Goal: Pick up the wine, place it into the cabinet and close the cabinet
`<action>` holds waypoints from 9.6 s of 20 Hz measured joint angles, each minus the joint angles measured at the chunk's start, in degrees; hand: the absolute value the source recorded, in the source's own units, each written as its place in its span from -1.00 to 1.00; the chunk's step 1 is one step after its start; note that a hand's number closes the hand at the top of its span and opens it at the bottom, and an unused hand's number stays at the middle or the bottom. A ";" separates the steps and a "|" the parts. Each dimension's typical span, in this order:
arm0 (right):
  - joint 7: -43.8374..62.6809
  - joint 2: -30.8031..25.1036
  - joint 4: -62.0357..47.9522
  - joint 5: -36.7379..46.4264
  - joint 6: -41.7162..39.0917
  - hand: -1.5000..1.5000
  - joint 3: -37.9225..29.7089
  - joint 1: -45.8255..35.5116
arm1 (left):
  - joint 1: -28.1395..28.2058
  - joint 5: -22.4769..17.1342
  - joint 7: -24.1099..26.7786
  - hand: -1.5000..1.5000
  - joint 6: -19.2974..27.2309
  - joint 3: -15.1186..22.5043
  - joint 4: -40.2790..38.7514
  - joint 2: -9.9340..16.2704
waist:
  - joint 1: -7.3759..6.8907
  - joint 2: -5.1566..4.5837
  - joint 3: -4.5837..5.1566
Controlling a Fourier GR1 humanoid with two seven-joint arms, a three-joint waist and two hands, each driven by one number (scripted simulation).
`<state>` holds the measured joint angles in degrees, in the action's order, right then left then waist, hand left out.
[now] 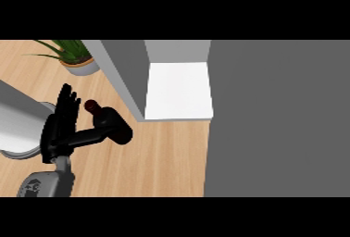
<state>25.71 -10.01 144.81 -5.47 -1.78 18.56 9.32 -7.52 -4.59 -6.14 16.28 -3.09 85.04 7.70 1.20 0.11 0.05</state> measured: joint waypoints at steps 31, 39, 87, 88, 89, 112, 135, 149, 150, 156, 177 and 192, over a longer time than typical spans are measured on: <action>-1.25 -0.08 -0.11 -0.33 -0.53 -1.00 -0.36 0.72 | -4.81 -6.82 26.25 -1.00 -9.80 -6.81 -32.65 -6.29 | -0.04 0.00 0.01; 0.24 0.13 -0.21 -0.25 0.05 -1.00 0.07 -0.62 | -8.63 -12.71 30.36 -1.00 -12.39 -10.62 -38.87 -7.17 | -0.11 -0.03 0.02; -0.52 0.47 -0.94 -0.25 -1.41 -1.00 -2.80 -0.85 | 11.27 -14.18 30.13 1.00 -13.48 12.67 2.00 -7.49 | -0.92 0.31 -0.13; -0.39 0.51 -0.94 -0.28 -1.46 -1.00 -2.93 -1.08 | 10.95 -13.60 28.73 1.00 -11.34 14.22 3.83 -7.53 | -0.88 0.30 -0.12; -0.33 0.43 -0.83 -0.39 -1.68 -1.00 -2.89 -0.43 | 10.29 -13.45 27.77 1.00 -9.57 15.34 5.02 -7.56 | -0.70 0.30 -0.12; -1.92 1.00 -0.86 -1.39 -5.10 -1.00 -5.53 1.46 | -15.56 -17.73 16.86 1.00 19.80 26.29 -6.98 -7.69 | 0.35 -0.13 -0.05; -2.14 2.45 -1.05 -2.75 -8.18 -1.00 -7.30 2.41 | -25.91 -40.97 36.33 1.00 17.21 29.84 -34.53 -7.70 | 1.14 -0.33 -0.01; -1.02 3.50 -1.28 -3.12 -8.41 -1.00 -7.49 1.84 | -38.61 -48.38 37.03 1.00 17.49 27.60 -49.28 -7.71 | 1.32 -0.65 0.03; -0.59 3.34 -1.20 -3.24 -8.40 -1.00 -7.86 1.59 | -39.36 -48.40 36.87 1.00 17.22 27.05 -50.44 -7.70 | 1.25 -0.67 0.03; -1.27 3.77 -1.59 -3.20 -8.93 -1.00 -8.18 1.62 | -45.59 -47.44 36.23 1.00 17.78 25.13 -57.10 -7.09 | 1.30 -0.83 0.02; -4.63 4.91 -2.39 -3.72 -12.27 -1.00 -7.09 4.44 | -58.56 -39.11 34.37 -1.00 24.77 24.59 -76.88 -5.33 | 2.78 -0.75 -0.19; -5.17 5.19 -2.02 -3.77 -12.48 -1.00 -6.14 6.23 | -58.73 -36.80 39.06 -1.00 19.20 23.53 -76.68 -5.88 | 1.97 -0.81 -0.07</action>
<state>20.54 -4.81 142.79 -9.24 -14.27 12.42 15.56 -66.25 -41.39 32.92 35.47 20.44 8.36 1.82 3.18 -0.70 -0.02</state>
